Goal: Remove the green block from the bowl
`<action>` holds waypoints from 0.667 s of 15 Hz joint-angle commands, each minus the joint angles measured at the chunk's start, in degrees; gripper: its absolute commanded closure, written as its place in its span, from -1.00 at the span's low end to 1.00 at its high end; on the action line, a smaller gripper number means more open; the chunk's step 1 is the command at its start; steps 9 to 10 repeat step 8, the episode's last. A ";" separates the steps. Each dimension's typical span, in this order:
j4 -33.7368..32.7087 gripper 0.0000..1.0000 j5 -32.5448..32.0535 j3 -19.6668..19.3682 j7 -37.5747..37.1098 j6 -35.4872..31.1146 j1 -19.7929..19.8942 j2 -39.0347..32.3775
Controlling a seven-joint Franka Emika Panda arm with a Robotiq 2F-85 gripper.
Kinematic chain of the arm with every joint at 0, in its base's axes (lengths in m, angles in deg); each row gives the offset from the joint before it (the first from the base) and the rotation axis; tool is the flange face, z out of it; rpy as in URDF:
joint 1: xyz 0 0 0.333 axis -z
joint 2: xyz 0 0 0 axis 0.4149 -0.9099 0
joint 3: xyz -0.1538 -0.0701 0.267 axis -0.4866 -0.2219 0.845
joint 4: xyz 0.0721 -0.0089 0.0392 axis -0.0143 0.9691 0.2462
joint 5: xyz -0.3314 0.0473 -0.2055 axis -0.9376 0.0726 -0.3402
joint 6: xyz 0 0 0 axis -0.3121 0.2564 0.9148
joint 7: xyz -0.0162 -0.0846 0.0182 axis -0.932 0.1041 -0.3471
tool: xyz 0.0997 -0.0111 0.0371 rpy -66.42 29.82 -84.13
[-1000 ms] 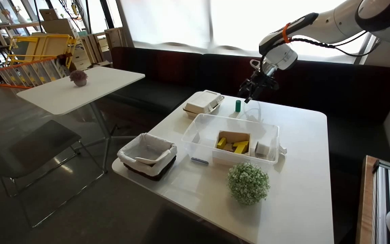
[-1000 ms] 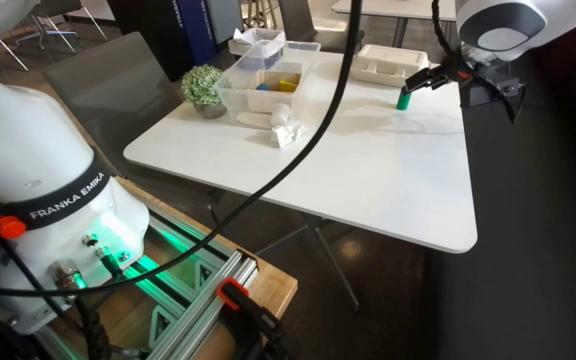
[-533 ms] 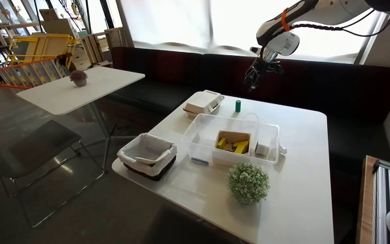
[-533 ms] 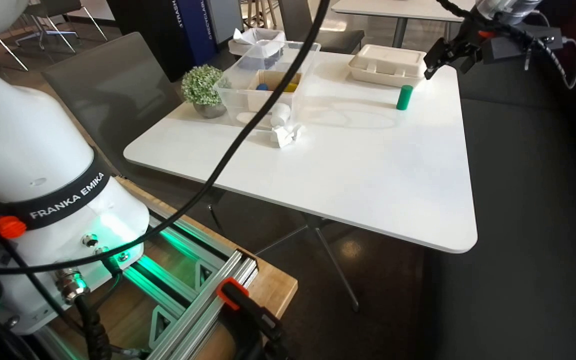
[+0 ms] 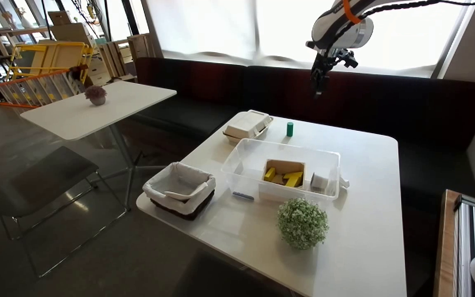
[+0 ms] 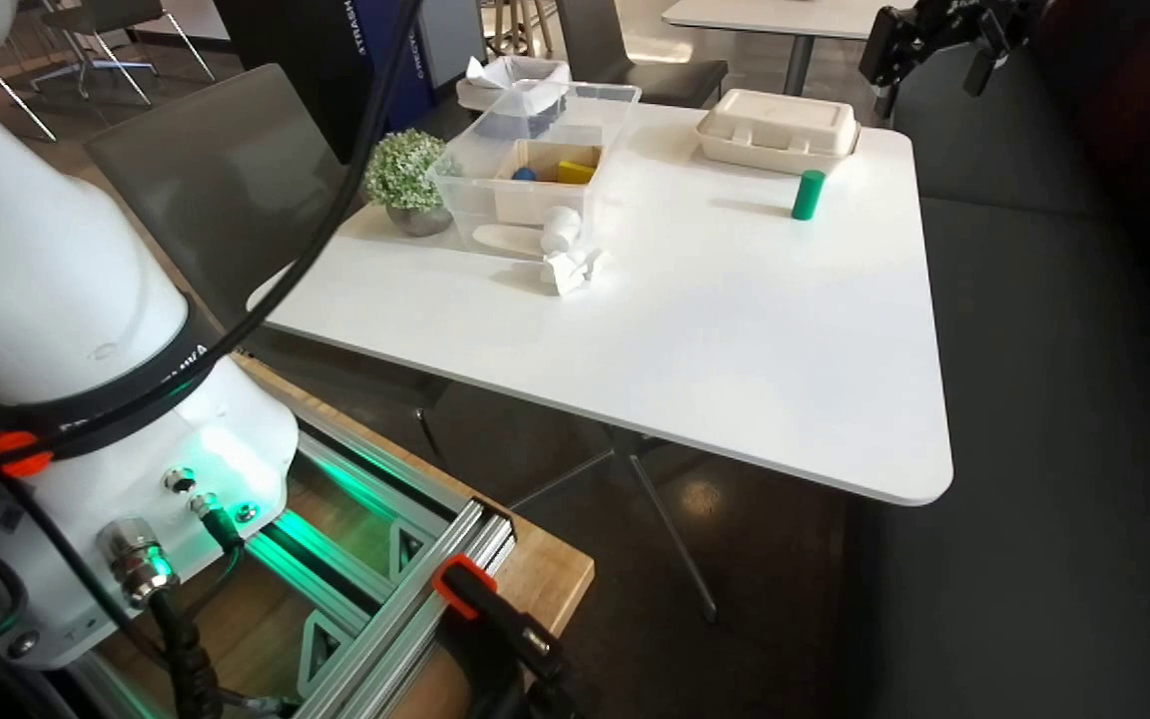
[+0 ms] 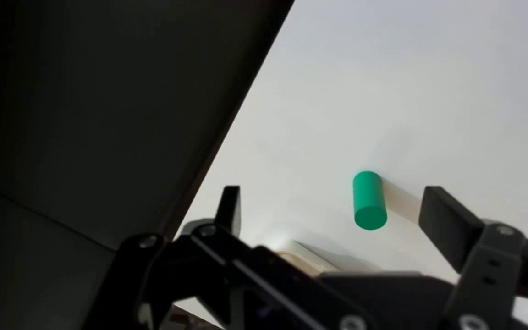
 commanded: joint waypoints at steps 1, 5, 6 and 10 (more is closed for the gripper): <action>9.39 -1.00 -8.98 -9.45 -8.49 -7.01 -8.56 6.86; 6.93 -1.00 -9.40 -11.04 -8.69 -6.77 -9.69 5.55; 7.37 -1.00 -9.85 -11.39 -9.07 -6.95 -10.00 5.84; 7.59 -1.00 -10.03 -11.61 -9.18 -6.97 -10.13 5.90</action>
